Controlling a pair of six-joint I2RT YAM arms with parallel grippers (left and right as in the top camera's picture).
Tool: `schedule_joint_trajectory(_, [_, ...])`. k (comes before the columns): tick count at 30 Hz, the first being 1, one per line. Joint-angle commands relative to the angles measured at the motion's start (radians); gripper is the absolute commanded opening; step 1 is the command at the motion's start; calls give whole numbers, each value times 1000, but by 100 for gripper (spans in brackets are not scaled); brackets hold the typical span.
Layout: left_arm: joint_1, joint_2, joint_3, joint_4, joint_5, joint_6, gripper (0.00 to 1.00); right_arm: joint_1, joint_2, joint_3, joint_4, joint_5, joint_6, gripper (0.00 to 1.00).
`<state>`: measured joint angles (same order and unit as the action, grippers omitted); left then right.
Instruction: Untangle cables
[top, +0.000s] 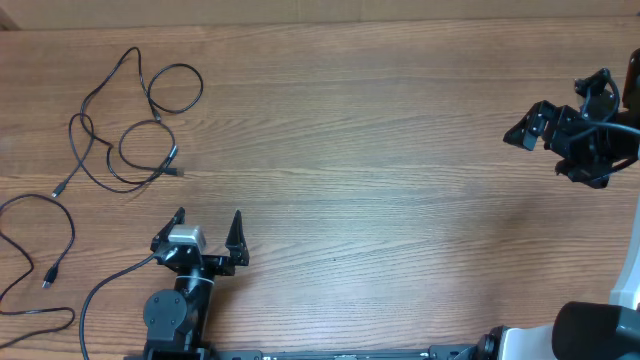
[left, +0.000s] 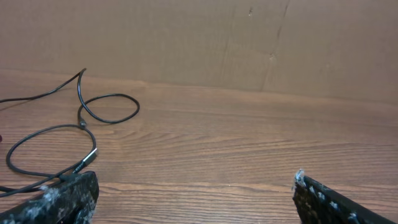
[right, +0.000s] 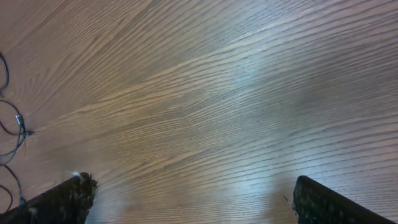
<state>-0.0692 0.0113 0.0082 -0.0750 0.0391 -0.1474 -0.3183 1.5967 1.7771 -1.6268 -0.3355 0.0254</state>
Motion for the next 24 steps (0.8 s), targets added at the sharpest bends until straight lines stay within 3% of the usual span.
schedule_joint_trajectory(1, [12,-8,-3,-3,-13,10,100,5,0,1,2,3,-5,100])
schedule_joint_trajectory(9, [12,-8,-3,-3,-13,10,100,5,-1,1,100,50,-5,100])
schedule_joint_trajectory(15, [12,-8,-3,-3,-13,10,100,5,-45,-8,271,29,-3,100])
schedule_joint_trajectory(19, [12,-8,-3,-3,-13,10,100,5,-137,-85,401,-37,-3,100])
schedule_joint_trajectory(24, [12,-8,-3,-3,-13,10,100,5,-294,-303,639,-64,-4,100])
